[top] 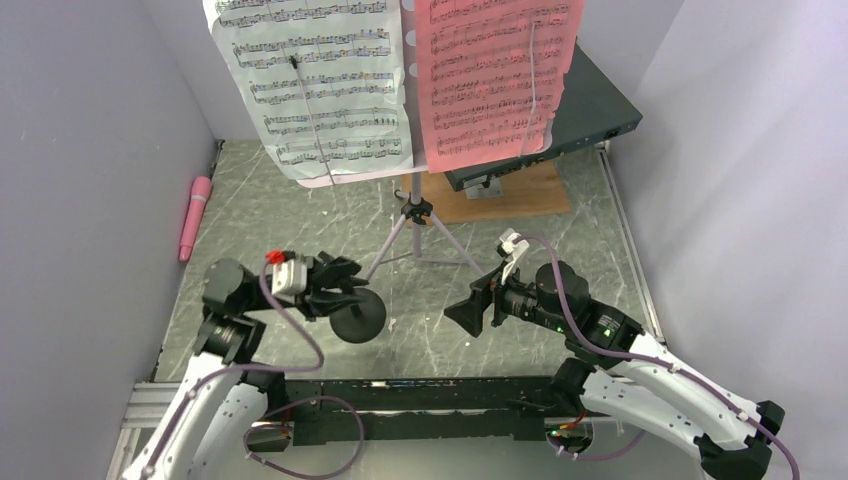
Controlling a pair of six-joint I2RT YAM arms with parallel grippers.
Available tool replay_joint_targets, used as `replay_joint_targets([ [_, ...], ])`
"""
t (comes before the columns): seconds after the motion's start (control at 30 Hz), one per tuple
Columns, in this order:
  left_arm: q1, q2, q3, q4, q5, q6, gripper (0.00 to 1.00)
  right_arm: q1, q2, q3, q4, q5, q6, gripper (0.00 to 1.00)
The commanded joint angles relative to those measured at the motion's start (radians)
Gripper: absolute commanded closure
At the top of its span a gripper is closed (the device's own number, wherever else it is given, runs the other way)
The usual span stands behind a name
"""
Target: Set up the instrument practice props
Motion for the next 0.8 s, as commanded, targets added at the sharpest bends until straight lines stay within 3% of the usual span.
replay_joint_targets([
  [0.0,-0.04,0.198,-0.043,0.738,0.076,-0.261,1.0,0.0,-0.026,0.018,0.046,0.05,0.042,0.05],
  [0.17,-0.086,0.425,-0.07,1.215,0.096,-0.547,1.0,0.0,-0.057,0.012,0.026,0.08,0.058,0.05],
  [0.27,-0.118,0.518,-0.078,1.295,0.097,-0.587,1.0,-0.001,-0.061,-0.004,0.042,0.086,0.062,0.05],
  [0.33,-0.167,0.525,-0.096,1.236,0.075,-0.501,1.0,-0.001,-0.053,-0.012,0.057,0.079,0.063,0.05],
  [0.47,-0.289,0.442,-0.105,0.697,-0.064,-0.065,1.0,0.0,-0.037,-0.021,0.086,0.058,0.066,0.05],
  [0.53,-0.354,0.417,-0.102,0.505,-0.157,0.106,1.0,0.0,-0.042,-0.032,0.098,0.052,0.07,0.05],
  [0.77,-0.387,0.574,-0.157,0.68,-0.291,-0.006,1.0,0.0,-0.096,-0.065,0.101,0.059,0.081,0.05],
])
